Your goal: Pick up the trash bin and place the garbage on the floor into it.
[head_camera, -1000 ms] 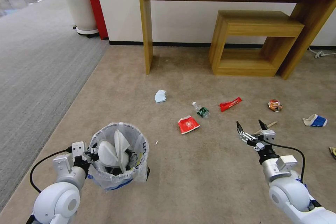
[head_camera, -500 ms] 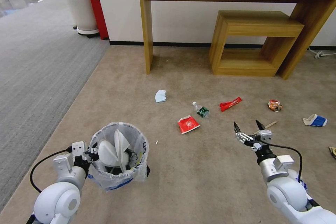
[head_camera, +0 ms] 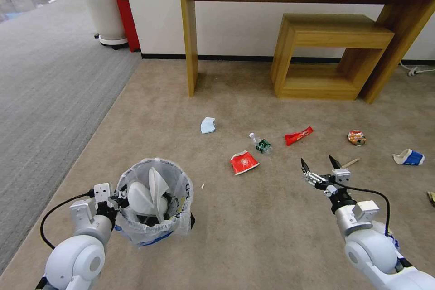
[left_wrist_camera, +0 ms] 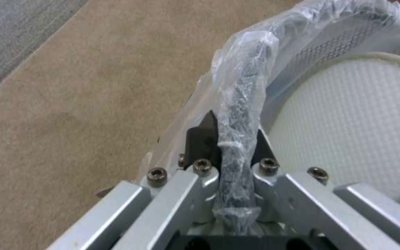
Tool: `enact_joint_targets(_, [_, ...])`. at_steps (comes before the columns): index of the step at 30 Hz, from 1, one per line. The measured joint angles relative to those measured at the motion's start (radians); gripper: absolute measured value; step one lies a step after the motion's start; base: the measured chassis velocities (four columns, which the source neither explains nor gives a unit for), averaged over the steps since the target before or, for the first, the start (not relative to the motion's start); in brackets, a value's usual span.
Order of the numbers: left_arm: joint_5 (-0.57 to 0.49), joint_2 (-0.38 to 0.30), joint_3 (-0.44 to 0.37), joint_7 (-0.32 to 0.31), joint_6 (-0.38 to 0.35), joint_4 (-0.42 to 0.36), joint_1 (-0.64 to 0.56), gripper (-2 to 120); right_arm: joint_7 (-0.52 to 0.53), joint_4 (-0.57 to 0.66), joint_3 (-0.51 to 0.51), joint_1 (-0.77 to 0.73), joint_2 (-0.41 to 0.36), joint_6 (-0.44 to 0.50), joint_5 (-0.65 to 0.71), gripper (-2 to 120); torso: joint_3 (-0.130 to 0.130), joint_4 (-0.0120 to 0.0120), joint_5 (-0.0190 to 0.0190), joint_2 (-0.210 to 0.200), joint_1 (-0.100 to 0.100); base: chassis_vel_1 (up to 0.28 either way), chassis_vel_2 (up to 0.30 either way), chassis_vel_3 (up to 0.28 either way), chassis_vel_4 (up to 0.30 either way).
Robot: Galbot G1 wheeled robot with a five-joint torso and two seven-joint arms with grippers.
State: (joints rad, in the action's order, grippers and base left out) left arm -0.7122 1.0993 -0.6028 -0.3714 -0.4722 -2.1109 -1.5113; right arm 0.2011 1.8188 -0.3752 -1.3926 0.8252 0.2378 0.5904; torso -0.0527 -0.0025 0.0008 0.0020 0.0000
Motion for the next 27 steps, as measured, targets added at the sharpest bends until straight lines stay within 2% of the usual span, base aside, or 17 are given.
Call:
enact_joint_targets(15, [0.003, 0.002, 0.001, 0.003, 0.006, 0.007, 0.003, 2, -0.009, -0.008, 0.017, 0.012, 0.003, 0.0, -0.008, 92, 0.0, 0.0001, 0.0, 0.0, 0.0, -0.002, 0.004, 0.003, -0.003])
enact_joint_targets(27, [0.001, -0.003, -0.006, 0.004, 0.006, 0.011, 0.007, 2, -0.012, -0.011, 0.028, 0.021, 0.004, -0.001, -0.009, 90, 0.0, 0.0, 0.0, 0.0, 0.0, -0.055, 0.057, 0.062, -0.055])
